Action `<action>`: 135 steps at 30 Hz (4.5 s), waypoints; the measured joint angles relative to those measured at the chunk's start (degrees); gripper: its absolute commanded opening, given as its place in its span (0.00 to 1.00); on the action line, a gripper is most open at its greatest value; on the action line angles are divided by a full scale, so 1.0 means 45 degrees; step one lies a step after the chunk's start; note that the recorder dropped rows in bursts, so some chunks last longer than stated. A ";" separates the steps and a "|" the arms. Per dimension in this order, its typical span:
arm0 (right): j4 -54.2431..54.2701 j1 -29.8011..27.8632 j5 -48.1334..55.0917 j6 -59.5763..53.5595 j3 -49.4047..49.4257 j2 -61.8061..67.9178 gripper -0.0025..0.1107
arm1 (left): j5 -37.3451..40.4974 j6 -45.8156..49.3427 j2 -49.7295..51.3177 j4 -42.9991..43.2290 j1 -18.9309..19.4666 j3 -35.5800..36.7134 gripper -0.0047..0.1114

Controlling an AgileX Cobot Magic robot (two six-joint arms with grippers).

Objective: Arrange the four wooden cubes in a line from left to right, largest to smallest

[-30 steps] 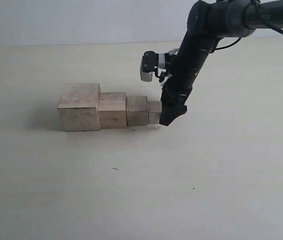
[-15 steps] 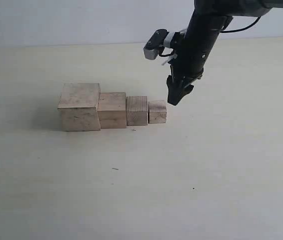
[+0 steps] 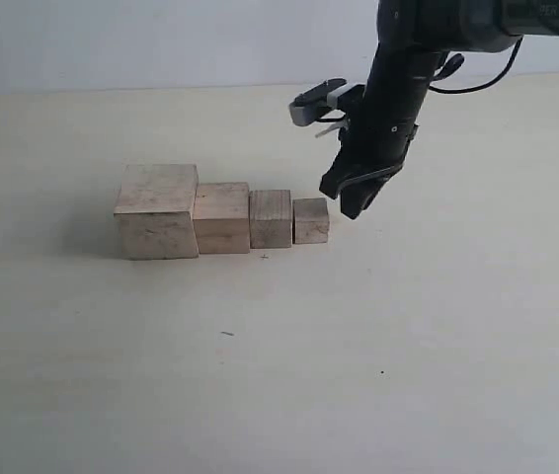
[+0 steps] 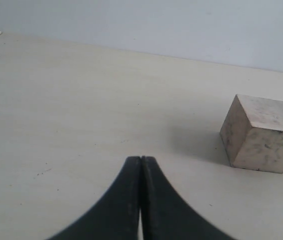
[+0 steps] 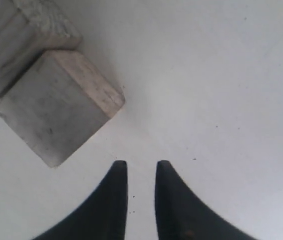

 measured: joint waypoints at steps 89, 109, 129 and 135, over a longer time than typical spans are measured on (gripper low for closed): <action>0.4025 0.0029 -0.6383 0.2585 0.7639 -1.0491 0.02 | 0.0000 0.0000 0.0000 0.0000 0.0000 0.0000 0.04; 0.3384 0.0029 -0.5883 0.2571 0.8691 -1.2906 0.02 | 0.0000 0.0000 0.0000 0.0027 0.0000 0.0000 0.04; 0.0281 -0.0163 -0.7875 0.2769 0.9910 -1.5530 0.02 | 0.0000 0.0000 0.0000 0.0049 0.0000 0.0000 0.04; 0.0071 -0.2016 -0.8386 0.3014 1.1651 -1.7896 0.02 | 0.0000 0.0000 0.0000 0.0049 0.0000 0.0000 0.04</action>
